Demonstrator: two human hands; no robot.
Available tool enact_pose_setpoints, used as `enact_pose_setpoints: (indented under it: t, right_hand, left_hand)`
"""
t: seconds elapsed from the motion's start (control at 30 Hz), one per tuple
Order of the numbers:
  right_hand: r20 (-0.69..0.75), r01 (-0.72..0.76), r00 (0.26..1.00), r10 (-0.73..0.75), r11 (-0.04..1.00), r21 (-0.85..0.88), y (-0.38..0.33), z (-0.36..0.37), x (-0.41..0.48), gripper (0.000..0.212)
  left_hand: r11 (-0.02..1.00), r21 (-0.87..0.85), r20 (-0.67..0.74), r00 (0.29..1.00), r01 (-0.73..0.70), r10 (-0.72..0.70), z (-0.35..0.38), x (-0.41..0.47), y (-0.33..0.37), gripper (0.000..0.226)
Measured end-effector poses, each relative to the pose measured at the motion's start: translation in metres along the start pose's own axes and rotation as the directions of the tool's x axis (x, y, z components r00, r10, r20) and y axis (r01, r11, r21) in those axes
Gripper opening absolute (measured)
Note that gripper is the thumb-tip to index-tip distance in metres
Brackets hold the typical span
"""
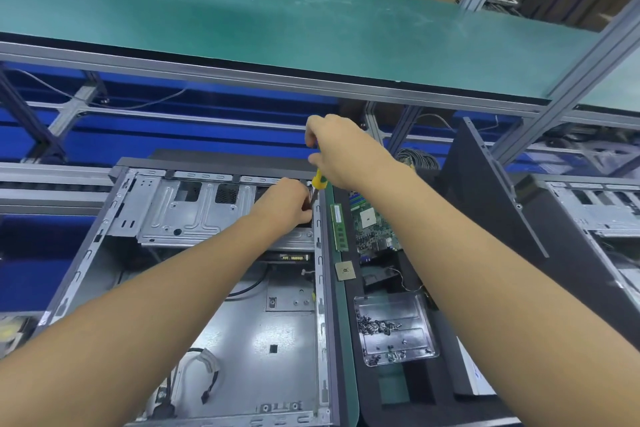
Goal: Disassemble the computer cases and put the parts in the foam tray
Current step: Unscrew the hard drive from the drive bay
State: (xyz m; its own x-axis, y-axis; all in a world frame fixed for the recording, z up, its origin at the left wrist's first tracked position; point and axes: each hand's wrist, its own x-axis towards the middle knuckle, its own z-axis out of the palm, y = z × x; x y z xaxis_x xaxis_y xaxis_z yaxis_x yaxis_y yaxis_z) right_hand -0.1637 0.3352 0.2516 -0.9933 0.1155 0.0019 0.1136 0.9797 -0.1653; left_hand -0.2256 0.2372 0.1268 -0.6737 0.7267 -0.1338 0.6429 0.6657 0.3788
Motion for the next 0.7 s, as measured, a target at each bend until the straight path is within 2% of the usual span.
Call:
enact_pose_setpoints:
  t: [0.13,0.27,0.37,0.43,0.5,0.57,0.7]
  right_hand:
    - [-0.018,0.051,0.999,-0.05,0.998,0.045,-0.003,-0.007,-0.005,0.028]
    - [-0.137,0.038,0.99,-0.028,0.997,0.066,0.001,-0.029,-0.007,0.026]
    - [-0.187,-0.002,0.982,0.019,0.996,0.089,0.011,-0.043,-0.012,0.024]
    - [-0.216,-0.051,0.974,0.074,0.992,0.111,0.02,-0.05,-0.019,0.025]
    - [-0.231,-0.113,0.963,0.14,0.985,0.128,0.031,-0.052,-0.029,0.024]
    - [-0.229,-0.185,0.95,0.212,0.974,0.133,0.043,-0.048,-0.044,0.023]
    - [-0.193,-0.327,0.919,0.343,0.938,0.112,0.069,-0.031,-0.08,0.02]
  left_hand:
    - [1.0,-0.027,-0.014,1.0,-0.003,0.002,0.004,-0.002,0.004,0.022]
    - [0.994,-0.091,-0.107,0.993,-0.062,0.052,0.001,0.0,0.0,0.011]
    - [0.947,-0.3,-0.219,0.975,-0.111,0.045,-0.003,-0.003,-0.003,0.013]
    - [0.896,-0.425,-0.227,0.973,-0.129,0.032,-0.004,-0.007,0.002,0.014]
    - [0.873,-0.474,-0.149,0.987,-0.12,0.055,-0.001,-0.009,0.014,0.015]
    - [0.898,-0.429,-0.017,0.995,-0.092,0.094,0.005,-0.009,0.03,0.013]
    - [0.942,-0.263,0.244,0.931,-0.207,0.273,0.031,-0.009,0.083,0.006]
